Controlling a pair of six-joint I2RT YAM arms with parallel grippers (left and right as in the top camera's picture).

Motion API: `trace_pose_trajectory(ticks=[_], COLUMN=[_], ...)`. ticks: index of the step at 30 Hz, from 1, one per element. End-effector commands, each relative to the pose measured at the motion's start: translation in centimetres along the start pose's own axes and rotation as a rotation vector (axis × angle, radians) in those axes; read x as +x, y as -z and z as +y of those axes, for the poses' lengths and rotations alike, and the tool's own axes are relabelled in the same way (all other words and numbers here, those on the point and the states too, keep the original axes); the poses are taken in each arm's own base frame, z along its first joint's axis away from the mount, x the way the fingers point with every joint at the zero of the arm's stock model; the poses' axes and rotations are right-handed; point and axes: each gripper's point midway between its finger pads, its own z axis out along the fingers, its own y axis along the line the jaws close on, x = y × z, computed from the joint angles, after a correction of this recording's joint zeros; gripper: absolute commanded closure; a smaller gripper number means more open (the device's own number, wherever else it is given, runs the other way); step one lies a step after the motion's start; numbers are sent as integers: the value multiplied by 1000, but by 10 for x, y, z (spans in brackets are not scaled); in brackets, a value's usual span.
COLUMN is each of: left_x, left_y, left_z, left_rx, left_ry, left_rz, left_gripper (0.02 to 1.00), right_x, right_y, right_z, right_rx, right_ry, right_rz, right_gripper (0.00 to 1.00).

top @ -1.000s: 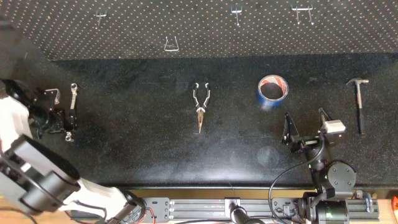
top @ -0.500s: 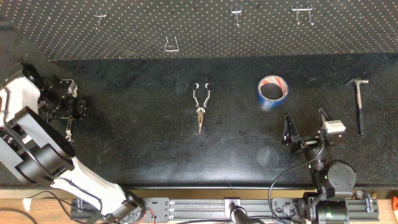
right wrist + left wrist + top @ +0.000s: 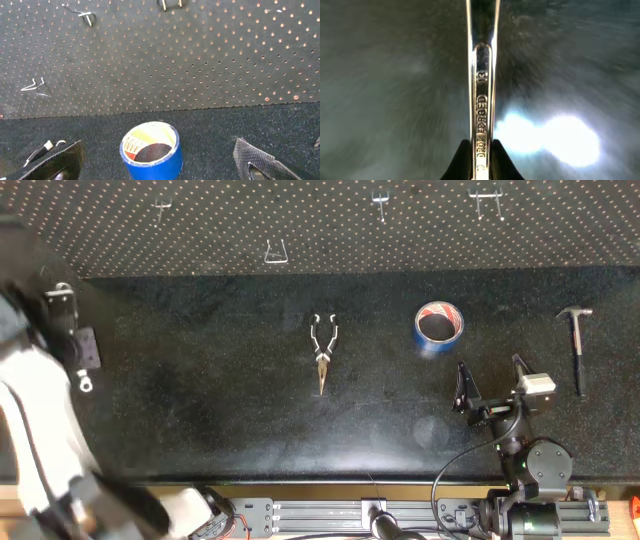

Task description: Place Tools Onto Pegboard

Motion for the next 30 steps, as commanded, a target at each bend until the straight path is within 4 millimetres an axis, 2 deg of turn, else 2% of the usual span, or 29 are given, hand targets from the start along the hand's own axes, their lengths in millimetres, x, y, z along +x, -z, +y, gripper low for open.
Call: trace_pose_trajectory(ticks=[1, 3, 6, 7, 10, 13, 16, 18, 21, 25, 30], left_x=[61, 53, 13, -2, -25, -43, -69, -77, -78, -76, -78], left_y=[32, 48, 79, 85, 84, 79, 91, 100, 97, 81, 80], left_z=[-68, -92, -142, -151, -170, -167, -165, -163, -163, -167, -168], left_rx=[95, 125, 179, 147, 154, 134, 130, 129, 136, 138, 142], left_ry=[-6, -24, -125, -124, -163, -118, -106, -97, -71, -79, -64], left_rz=[-155, -225, -415, -470, -515, -512, -572, -606, -596, -552, -554], left_gripper=[989, 991, 989, 989, 989, 989, 989, 991, 991, 989, 989], right_x=[2, 2, 1, 1, 1, 2, 1, 2, 1, 2, 2], right_y=[0, 0, 0, 0, 0, 0, 0, 0, 0, 0, 0], right_z=[1, 1, 1, 1, 1, 1, 1, 1, 1, 1, 1], right_rx=[-1, -1, -1, -1, -1, -1, -1, -1, -1, -1, -1], right_ry=[-15, -15, -15, -15, -15, -15, -15, -15, -15, -15, -15], right_rz=[1, 1, 1, 1, 1, 1, 1, 1, 1, 1, 1], right_gripper=[23, 23, 23, 23, 23, 23, 23, 23, 23, 23, 23])
